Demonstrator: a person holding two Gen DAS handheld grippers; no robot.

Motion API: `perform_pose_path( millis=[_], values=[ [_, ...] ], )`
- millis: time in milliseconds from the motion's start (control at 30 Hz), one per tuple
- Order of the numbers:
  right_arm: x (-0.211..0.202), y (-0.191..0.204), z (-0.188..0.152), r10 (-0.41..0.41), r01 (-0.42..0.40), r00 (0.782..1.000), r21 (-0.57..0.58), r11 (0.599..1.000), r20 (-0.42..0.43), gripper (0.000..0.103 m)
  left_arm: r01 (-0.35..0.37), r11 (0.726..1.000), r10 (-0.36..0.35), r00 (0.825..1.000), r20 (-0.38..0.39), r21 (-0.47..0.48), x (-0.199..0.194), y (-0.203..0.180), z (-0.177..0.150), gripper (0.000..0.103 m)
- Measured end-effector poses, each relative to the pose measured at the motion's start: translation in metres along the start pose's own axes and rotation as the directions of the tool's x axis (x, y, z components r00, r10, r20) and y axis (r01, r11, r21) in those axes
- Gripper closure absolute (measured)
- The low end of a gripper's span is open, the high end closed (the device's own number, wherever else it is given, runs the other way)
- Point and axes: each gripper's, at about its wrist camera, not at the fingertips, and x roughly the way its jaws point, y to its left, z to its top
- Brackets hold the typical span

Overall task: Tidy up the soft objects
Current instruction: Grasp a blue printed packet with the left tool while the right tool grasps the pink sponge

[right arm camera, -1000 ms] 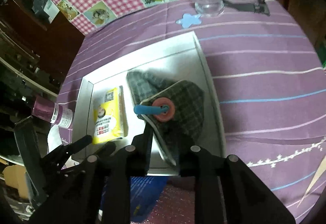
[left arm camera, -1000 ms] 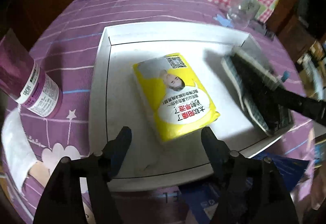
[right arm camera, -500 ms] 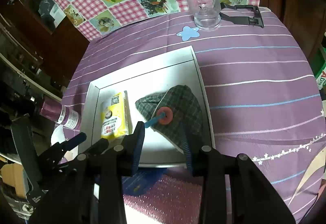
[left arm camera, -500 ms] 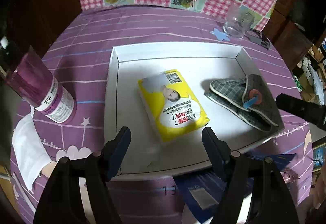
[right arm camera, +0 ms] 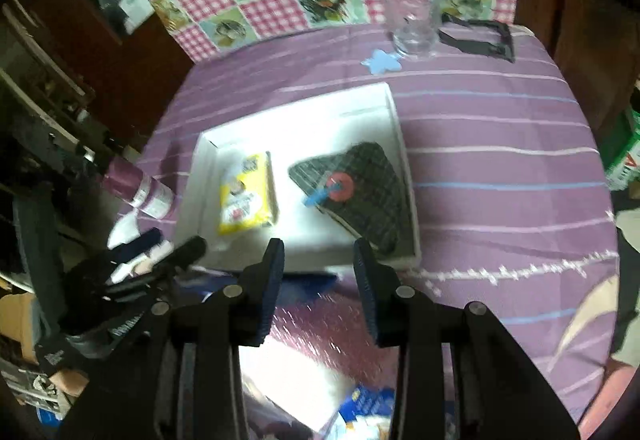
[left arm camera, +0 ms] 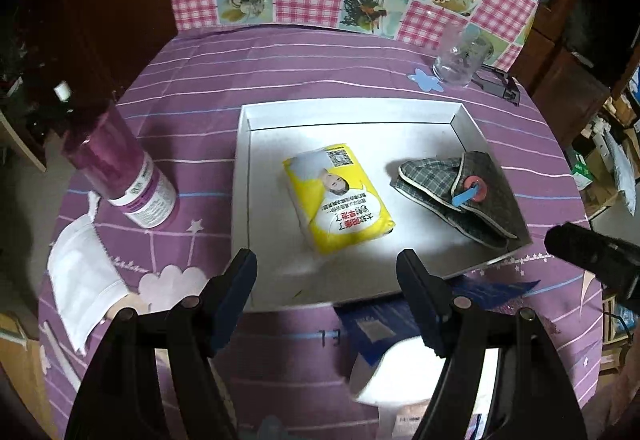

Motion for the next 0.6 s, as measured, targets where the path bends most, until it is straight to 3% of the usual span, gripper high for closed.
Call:
perform_pose_path(
  millis=[133,300,400,600],
  values=[
    [-0.009,0.0,-0.005,-0.011,0.01,1.0,-0.006,1.0,-0.015,0.066,-0.004,1.0,0.004,1.0,0.002,0.001,-0.016,-0.001,-0.003,0.03],
    [-0.022,0.001,-0.01,0.035,-0.035,0.999,0.006,0.999,-0.038,0.066,0.018,1.0,-0.017,1.0,-0.015,0.017,-0.028,-0.006,-0.005,0.03],
    [-0.029,0.01,-0.014,0.043,-0.045,0.998,-0.051,0.998,-0.047,0.066,0.043,0.998,-0.042,0.999,-0.012,0.046,-0.036,-0.012,-0.007,0.03],
    [-0.039,0.025,-0.026,0.053,-0.064,0.997,-0.212,0.975,-0.058,0.066,0.021,0.993,-0.02,1.0,-0.01,0.119,-0.044,-0.023,-0.011,0.03]
  ],
)
